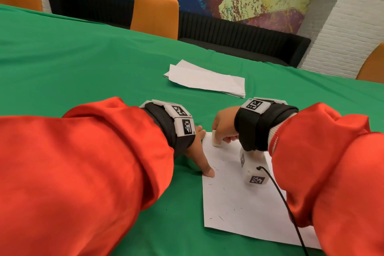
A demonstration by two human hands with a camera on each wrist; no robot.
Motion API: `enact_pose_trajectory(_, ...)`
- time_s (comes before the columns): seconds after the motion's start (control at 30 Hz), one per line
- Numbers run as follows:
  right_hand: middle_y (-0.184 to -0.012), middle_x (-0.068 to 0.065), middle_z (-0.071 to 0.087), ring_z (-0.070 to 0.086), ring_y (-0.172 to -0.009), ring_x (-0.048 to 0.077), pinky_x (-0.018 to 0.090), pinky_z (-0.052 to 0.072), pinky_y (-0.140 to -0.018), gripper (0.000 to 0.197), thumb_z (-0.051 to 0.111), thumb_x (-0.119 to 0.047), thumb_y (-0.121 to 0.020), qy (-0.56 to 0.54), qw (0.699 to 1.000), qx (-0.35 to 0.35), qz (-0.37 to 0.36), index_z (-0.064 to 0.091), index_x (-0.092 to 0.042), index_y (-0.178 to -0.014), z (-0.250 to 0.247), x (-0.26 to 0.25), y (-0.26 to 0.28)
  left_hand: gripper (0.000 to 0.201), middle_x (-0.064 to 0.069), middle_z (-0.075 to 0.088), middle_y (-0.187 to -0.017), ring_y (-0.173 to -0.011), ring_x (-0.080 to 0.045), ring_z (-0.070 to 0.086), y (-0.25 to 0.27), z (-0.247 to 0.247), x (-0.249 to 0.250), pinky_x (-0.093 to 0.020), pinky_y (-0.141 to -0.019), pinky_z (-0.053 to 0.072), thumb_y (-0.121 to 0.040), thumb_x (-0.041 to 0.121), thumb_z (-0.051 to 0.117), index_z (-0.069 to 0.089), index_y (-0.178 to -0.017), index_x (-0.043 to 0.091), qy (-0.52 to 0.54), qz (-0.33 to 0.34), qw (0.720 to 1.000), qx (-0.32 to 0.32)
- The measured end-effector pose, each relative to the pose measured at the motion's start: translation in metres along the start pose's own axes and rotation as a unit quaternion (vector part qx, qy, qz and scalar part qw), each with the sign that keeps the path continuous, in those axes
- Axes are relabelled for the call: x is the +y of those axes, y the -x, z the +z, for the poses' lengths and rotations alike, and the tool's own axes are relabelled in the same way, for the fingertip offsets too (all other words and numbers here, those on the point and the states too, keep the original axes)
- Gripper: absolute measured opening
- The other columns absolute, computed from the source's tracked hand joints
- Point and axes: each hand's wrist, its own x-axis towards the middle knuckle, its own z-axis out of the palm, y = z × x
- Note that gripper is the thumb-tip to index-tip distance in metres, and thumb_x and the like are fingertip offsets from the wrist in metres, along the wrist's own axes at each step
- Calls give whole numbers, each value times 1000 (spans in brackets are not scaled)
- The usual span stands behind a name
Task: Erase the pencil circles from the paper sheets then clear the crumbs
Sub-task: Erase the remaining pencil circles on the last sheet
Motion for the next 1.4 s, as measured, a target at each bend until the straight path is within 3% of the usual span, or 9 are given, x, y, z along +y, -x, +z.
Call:
enact_pose_trajectory(0.23, -59, -6, 50, 44, -52, 6, 14, 34, -52, 29, 53, -20, -90, -8, 1000, 24, 17, 55, -15, -62, 2, 2, 1, 101, -2, 15, -156, -143, -17, 17, 0, -1, 1, -39, -113, 12, -80, 64, 59, 10, -151, 12, -3, -2, 1000, -3)
enact_pose_trajectory(0.37, -59, -7, 52, 45, -52, 6, 13, 36, -52, 21, 56, -23, -88, -24, 1000, 3, 5, 59, -14, -69, 1, -2, 3, 101, -3, 15, -156, -143, -17, 17, 0, -1, 1, -39, -113, 12, -79, 65, 59, 9, -151, 13, -6, -1, 1000, -3)
enact_pose_trajectory(0.53, -62, -5, 51, 44, -55, 9, 15, 34, -52, 20, 53, -21, -90, -18, 999, 41, 32, 60, -14, -73, -1, 3, -2, 104, -4, 6, -158, -145, -17, 9, 1, -1, 1, -38, -114, 7, -81, 62, 58, 2, -152, 12, 1, -3, 1000, -9)
enact_pose_trajectory(0.7, -61, -4, 52, 44, -52, 7, 13, 35, -50, 24, 55, -21, -89, -44, 999, 13, 12, 56, -14, -66, -2, 0, -1, 104, -4, 7, -158, -145, -17, 9, 0, -1, 0, -38, -114, 8, -81, 63, 59, 2, -152, 12, 0, -3, 1000, -13)
enact_pose_trajectory(0.83, -62, -5, 52, 44, -54, 7, 14, 35, -51, 17, 53, -20, -90, -39, 998, 41, 12, 61, -13, -77, -3, 0, -4, 103, -3, 6, -158, -145, -17, 9, 1, -2, 1, -39, -114, 7, -82, 62, 58, 1, -152, 13, 0, -1, 1000, -14)
enact_pose_trajectory(1.07, -61, -3, 53, 46, -51, 9, 15, 38, -49, 13, 61, -21, -86, -51, 997, -43, -30, 59, -12, -77, 5, -7, 8, 105, -5, 8, -158, -145, -18, 11, 0, -1, 2, -39, -114, 9, -80, 64, 58, 2, -152, 13, -14, -5, 1000, -14)
enact_pose_trajectory(1.17, -62, -3, 54, 46, -52, 8, 16, 38, -52, 13, 59, -22, -87, -35, 999, -26, -23, 61, -12, -81, 2, -5, 8, 104, -4, 4, -159, -146, -17, 8, 2, -3, 2, -39, -115, 8, -81, 63, 58, 0, -152, 13, -10, -5, 1000, -17)
enact_pose_trajectory(1.27, -60, -6, 52, 45, -51, 5, 13, 35, -51, 21, 55, -23, -89, -13, 1000, 18, -9, 58, -14, -70, 2, -1, 5, 105, -3, -1, -159, -146, -17, 4, 2, -3, 2, -40, -115, 5, -81, 63, 58, -3, -152, 14, -9, -8, 1000, -24)
enact_pose_trajectory(1.4, -60, -5, 54, 46, -51, 7, 15, 38, -52, 12, 59, -22, -86, -46, 999, -8, -21, 62, -13, -78, 5, -3, 6, 105, -3, 6, -158, -145, -16, 9, 1, -2, 1, -39, -114, 8, -81, 63, 58, 0, -152, 11, -13, -5, 1000, -16)
